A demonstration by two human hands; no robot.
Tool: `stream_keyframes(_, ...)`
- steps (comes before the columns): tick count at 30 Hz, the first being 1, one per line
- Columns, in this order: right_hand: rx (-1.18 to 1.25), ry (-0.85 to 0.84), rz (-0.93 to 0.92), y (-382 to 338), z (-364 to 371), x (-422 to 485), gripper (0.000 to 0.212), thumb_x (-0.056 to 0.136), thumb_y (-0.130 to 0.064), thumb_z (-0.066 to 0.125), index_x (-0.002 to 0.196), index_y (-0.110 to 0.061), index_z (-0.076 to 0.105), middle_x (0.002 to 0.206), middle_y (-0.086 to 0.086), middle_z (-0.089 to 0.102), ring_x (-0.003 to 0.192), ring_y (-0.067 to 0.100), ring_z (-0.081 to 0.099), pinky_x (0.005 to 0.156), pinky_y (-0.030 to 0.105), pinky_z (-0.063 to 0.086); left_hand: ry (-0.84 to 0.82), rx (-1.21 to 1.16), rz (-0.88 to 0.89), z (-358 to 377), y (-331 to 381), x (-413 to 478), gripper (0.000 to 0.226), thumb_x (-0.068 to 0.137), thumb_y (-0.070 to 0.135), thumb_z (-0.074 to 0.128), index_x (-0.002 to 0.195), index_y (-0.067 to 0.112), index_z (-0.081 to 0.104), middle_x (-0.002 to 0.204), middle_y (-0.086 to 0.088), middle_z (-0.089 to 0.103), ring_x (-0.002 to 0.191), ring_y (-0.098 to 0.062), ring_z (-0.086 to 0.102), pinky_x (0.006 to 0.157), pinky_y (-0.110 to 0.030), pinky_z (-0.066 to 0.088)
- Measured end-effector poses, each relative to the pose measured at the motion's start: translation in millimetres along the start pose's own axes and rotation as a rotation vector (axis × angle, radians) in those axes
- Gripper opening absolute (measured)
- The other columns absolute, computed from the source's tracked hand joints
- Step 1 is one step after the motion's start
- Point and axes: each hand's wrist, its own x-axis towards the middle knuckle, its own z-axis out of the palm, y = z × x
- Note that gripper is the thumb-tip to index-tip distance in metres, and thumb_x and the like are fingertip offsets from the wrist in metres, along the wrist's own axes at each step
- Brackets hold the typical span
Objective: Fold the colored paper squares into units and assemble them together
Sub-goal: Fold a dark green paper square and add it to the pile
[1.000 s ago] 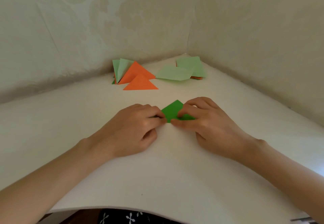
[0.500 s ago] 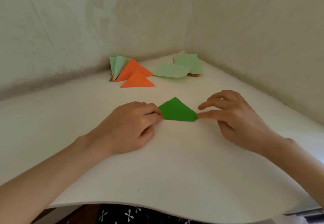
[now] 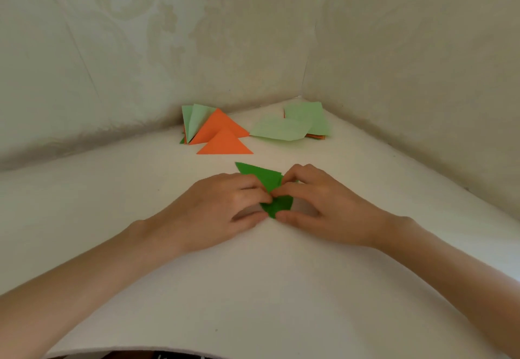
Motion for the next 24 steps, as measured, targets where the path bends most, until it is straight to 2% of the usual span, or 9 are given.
stream_keyframes(2,0.102,-0.075,0.038,0,-3,1,0.048,0.082,-0.052,0.057,0.120,-0.024,0.060,0.109,-0.001,0.049,0.100,0.015,0.043,0.093,0.026,0.034,-0.021,-0.072,-0.053,-1,-4,5,0.043,0.085,0.057,0.039,0.102,0.028,0.066,0.102,0.016,0.060,0.091,-0.002,0.052,0.068,-0.019,0.044)
stream_keyframes(4,0.170,-0.110,0.068,2,-4,1,0.051,0.079,-0.051,0.062,0.123,-0.026,0.058,0.113,-0.003,0.047,0.107,0.015,0.040,0.097,0.023,0.031,-0.019,-0.093,-0.062,-2,-7,9,0.045,0.084,0.060,0.038,0.099,0.028,0.066,0.099,0.016,0.059,0.090,-0.001,0.050,0.067,-0.020,0.044)
stream_keyframes(8,0.188,-0.019,0.024,3,0,-2,0.047,0.081,-0.052,0.058,0.118,-0.024,0.060,0.110,-0.007,0.051,0.106,0.010,0.045,0.099,0.023,0.031,0.087,0.107,0.090,1,-3,9,0.038,0.093,0.040,0.038,0.090,0.019,0.069,0.086,0.004,0.064,0.070,-0.015,0.061,0.046,-0.030,0.047)
stream_keyframes(11,0.186,0.063,0.021,5,2,-4,0.032,0.086,-0.045,0.051,0.107,-0.023,0.063,0.105,-0.009,0.059,0.104,0.003,0.051,0.110,0.021,0.017,0.114,0.164,0.123,1,-5,6,0.037,0.096,0.033,0.037,0.088,0.016,0.069,0.084,0.001,0.066,0.065,-0.019,0.063,0.041,-0.030,0.046)
stream_keyframes(13,0.196,0.090,0.011,6,4,-4,0.024,0.088,-0.040,0.050,0.097,-0.023,0.065,0.102,-0.008,0.060,0.102,0.003,0.053,0.111,0.021,0.015,0.096,0.161,0.125,0,-6,5,0.035,0.096,0.032,0.038,0.089,0.016,0.069,0.086,0.001,0.066,0.065,-0.019,0.064,0.041,-0.031,0.047)
stream_keyframes(15,0.228,0.095,0.008,6,5,-3,0.023,0.088,-0.038,0.051,0.091,-0.022,0.067,0.101,-0.008,0.060,0.100,0.002,0.054,0.108,0.019,0.019,0.053,0.109,0.122,-1,-7,1,0.033,0.095,0.033,0.041,0.092,0.017,0.069,0.092,0.002,0.067,0.070,-0.017,0.064,0.045,-0.031,0.049)
stream_keyframes(19,0.315,0.078,0.082,1,6,1,0.011,0.085,-0.038,0.061,0.085,-0.030,0.068,0.101,-0.013,0.059,0.099,0.003,0.052,0.092,0.014,0.036,0.023,-0.100,0.070,-5,-12,-8,0.030,0.089,0.030,0.046,0.099,0.021,0.072,0.112,0.004,0.067,0.095,-0.012,0.065,0.070,-0.030,0.055)
stream_keyframes(20,0.344,0.068,0.117,-1,6,2,0.003,0.084,-0.035,0.065,0.082,-0.033,0.066,0.101,-0.015,0.059,0.100,0.003,0.051,0.089,0.013,0.037,0.022,-0.141,0.056,-5,-14,-10,0.031,0.087,0.028,0.046,0.101,0.022,0.073,0.116,0.003,0.067,0.100,-0.010,0.064,0.076,-0.030,0.055)
stream_keyframes(24,0.450,0.064,0.280,-7,7,5,0.015,0.082,-0.024,0.069,0.072,-0.033,0.063,0.096,-0.016,0.058,0.099,0.000,0.049,0.086,0.007,0.033,-0.016,-0.259,0.028,-6,-19,-13,0.036,0.082,0.027,0.046,0.105,0.024,0.073,0.122,-0.001,0.065,0.113,-0.007,0.057,0.092,-0.026,0.045)
